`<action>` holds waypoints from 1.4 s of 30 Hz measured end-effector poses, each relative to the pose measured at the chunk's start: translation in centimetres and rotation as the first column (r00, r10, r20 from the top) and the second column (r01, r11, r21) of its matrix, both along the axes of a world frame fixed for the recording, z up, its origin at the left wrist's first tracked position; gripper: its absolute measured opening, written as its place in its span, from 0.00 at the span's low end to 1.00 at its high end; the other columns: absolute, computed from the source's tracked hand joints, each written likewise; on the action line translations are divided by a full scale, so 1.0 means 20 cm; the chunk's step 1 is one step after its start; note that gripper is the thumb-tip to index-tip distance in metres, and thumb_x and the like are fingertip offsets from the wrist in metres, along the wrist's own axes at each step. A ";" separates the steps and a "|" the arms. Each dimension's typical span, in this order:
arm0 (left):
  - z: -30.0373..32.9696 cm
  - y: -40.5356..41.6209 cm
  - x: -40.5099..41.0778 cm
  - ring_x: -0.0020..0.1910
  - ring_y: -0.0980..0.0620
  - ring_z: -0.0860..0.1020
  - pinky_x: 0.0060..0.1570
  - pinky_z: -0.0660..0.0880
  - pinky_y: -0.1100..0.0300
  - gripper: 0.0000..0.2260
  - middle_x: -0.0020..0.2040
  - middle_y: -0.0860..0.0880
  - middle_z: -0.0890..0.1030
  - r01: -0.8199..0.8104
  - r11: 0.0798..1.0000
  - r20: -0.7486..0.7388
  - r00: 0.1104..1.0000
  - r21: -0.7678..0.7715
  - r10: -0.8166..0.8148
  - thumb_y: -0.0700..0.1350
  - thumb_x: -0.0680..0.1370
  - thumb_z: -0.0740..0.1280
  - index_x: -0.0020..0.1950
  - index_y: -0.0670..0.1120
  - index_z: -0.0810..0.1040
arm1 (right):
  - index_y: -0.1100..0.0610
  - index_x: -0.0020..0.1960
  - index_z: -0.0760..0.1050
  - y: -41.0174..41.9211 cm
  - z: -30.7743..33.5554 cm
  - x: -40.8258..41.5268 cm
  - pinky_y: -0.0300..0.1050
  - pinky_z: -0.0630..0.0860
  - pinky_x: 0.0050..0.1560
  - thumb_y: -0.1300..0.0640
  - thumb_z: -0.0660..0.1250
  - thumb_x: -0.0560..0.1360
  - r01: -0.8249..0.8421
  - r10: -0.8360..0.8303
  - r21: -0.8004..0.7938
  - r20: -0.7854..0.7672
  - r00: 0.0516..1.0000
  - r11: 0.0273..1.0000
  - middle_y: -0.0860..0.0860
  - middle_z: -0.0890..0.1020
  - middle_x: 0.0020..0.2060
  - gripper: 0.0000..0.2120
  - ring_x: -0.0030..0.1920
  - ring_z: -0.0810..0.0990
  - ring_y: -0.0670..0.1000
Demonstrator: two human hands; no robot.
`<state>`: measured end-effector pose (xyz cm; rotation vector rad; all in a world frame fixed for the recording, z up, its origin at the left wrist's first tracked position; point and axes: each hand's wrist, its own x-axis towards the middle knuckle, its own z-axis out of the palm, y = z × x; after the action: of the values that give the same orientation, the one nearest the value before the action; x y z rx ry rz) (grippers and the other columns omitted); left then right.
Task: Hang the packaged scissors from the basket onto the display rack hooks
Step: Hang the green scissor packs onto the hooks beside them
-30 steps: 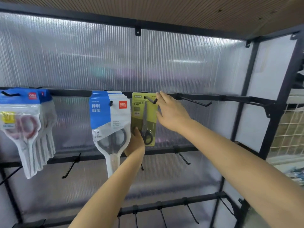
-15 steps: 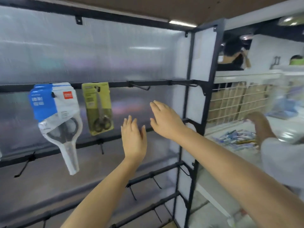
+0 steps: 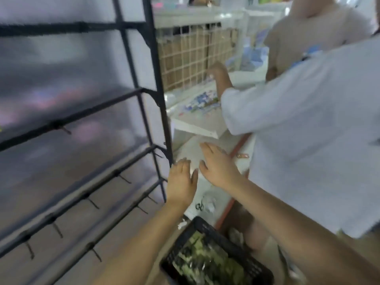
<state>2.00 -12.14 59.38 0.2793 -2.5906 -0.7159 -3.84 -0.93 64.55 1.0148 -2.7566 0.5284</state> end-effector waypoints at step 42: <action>-3.54 0.48 -0.19 0.65 0.45 0.64 0.61 0.65 0.53 0.30 0.65 0.44 0.67 0.388 0.918 0.851 0.508 -0.089 -0.132 0.63 0.76 0.60 0.67 0.41 0.64 | 0.61 0.67 0.62 0.60 -3.93 0.16 0.52 0.69 0.56 0.47 0.62 0.77 0.717 -0.646 0.349 0.741 0.183 0.604 0.61 0.67 0.64 0.25 0.63 0.69 0.63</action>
<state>-1.75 -2.62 -11.34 0.1443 -3.6937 -0.3123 -0.64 11.14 -14.10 -0.8907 -3.4036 1.1215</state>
